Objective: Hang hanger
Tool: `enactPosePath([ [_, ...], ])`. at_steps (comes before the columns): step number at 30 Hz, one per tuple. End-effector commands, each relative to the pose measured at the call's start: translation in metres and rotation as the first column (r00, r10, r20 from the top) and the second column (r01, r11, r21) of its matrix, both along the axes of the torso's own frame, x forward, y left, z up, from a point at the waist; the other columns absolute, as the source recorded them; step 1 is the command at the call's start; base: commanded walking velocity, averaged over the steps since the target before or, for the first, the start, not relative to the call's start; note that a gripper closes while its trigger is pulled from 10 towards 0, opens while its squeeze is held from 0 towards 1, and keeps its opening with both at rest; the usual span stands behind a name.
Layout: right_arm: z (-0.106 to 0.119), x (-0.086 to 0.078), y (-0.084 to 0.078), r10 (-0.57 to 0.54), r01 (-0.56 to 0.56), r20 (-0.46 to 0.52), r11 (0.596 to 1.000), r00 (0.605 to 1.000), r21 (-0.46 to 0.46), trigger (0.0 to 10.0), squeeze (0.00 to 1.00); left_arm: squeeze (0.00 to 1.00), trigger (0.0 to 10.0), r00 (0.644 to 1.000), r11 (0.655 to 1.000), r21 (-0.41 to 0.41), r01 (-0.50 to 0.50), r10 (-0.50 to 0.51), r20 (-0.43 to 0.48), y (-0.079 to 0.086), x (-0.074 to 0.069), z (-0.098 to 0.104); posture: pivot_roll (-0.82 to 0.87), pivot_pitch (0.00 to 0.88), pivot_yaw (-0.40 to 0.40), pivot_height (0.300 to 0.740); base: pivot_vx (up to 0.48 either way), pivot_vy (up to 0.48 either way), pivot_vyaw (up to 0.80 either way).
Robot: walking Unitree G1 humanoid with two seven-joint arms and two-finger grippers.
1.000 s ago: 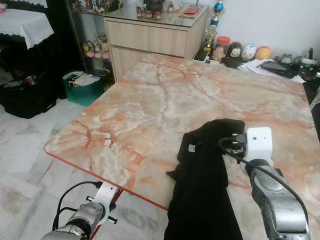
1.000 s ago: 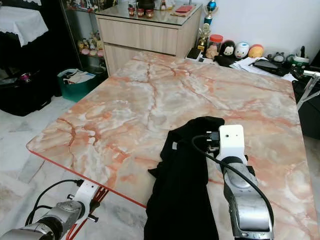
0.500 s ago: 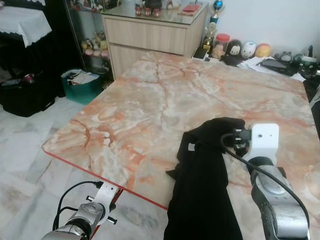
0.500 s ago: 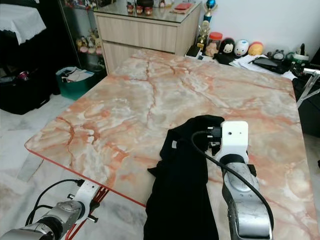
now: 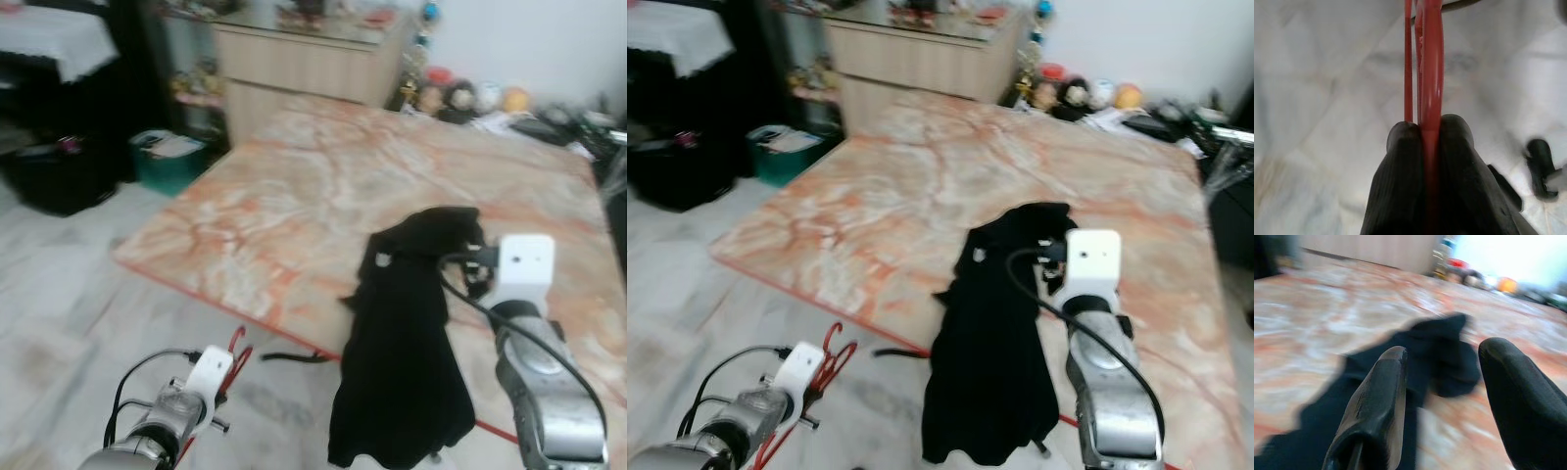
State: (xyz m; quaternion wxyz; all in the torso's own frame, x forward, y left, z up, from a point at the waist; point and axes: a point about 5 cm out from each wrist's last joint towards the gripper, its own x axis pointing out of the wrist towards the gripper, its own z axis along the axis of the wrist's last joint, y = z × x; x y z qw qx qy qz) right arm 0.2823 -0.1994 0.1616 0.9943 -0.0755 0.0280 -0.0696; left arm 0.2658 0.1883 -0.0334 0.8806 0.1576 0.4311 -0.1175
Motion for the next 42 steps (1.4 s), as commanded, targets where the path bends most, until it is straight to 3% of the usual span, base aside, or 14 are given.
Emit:
enactPosePath([
  [1, -0.007, -0.003, -0.006, -0.024, 0.024, -0.020, 1.000, 1.000, 0.006, 10.0, 0.00, 0.00, 10.0, 1.000, 1.000, 0.000, -0.001, 0.001, -0.024, 0.000, -0.004, -0.003, -0.13, 0.000, -0.014, 0.740, -0.289, 0.000, 0.00],
  [10, -0.014, 0.008, -0.018, -0.075, 0.075, -0.028, 0.997, 0.997, 0.000, 10.0, 0.00, 0.00, 10.0, 1.000, 1.000, 0.003, -0.004, 0.004, -0.025, 0.000, -0.004, -0.003, -0.13, 0.000, -0.007, 0.740, -0.288, 0.000, 0.00],
  [24, -0.072, 0.035, -0.038, -0.133, 0.136, -0.197, 0.991, 0.971, 0.005, 10.0, 0.00, 0.00, 10.0, 0.999, 0.999, 0.000, -0.035, 0.035, -0.023, 0.000, -0.007, -0.006, -0.11, 0.000, -0.019, 0.740, -0.287, 0.000, 0.00],
  [31, -0.083, 0.041, -0.040, -0.137, 0.145, -0.195, 0.989, 0.971, 0.030, 10.0, 0.00, 0.00, 10.0, 0.999, 0.999, -0.001, -0.044, 0.044, -0.022, 0.000, -0.008, -0.006, -0.10, 0.000, -0.023, 0.740, -0.287, 0.000, 0.00],
  [32, -0.091, 0.039, -0.040, -0.137, 0.151, -0.228, 0.987, 0.964, 0.046, 10.0, 0.00, 0.00, 10.0, 0.999, 0.999, -0.001, -0.044, 0.043, -0.023, 0.000, -0.008, -0.006, -0.10, 0.000, -0.023, 0.740, -0.289, 0.000, 0.00],
  [36, -0.139, 0.024, -0.033, -0.106, 0.183, -0.483, 0.977, 0.869, 0.114, 10.0, 0.00, 0.00, 10.0, 0.999, 0.999, 0.007, -0.037, 0.037, -0.022, -0.001, -0.007, -0.006, -0.11, 0.000, -0.019, 0.740, -0.065, 0.000, 0.00],
  [39, -0.154, 0.017, -0.025, -0.055, 0.131, -0.569, 0.987, 0.821, 0.092, 10.0, 0.00, 0.00, 10.0, 0.998, 0.998, 0.020, -0.054, 0.055, -0.016, -0.001, -0.007, -0.006, -0.10, 0.000, -0.027, 0.740, 0.000, 0.000, 0.00],
  [40, -0.162, 0.012, -0.021, -0.039, 0.142, -0.597, 0.982, 0.801, 0.125, 10.0, 0.00, 0.00, 10.0, 0.998, 0.998, 0.024, -0.065, 0.065, -0.013, -0.001, -0.007, -0.006, -0.10, 0.000, -0.029, 0.740, 0.000, 0.000, 0.00],
  [41, -0.162, 0.012, -0.021, -0.039, 0.142, -0.597, 0.982, 0.801, 0.125, 10.0, 0.00, 0.00, 10.0, 0.998, 0.998, 0.024, -0.065, 0.065, -0.013, -0.001, -0.007, -0.006, -0.10, 0.000, -0.029, 0.740, 0.000, 0.000, 0.00],
  [42, -0.176, -0.001, -0.016, -0.017, 0.135, -0.662, 0.983, 0.750, 0.127, 10.0, 0.00, 0.00, 10.0, 0.995, 0.995, 0.025, -0.097, 0.097, -0.011, 0.000, -0.008, -0.007, -0.09, 0.000, -0.033, 0.740, 0.000, 0.000, 0.00],
])
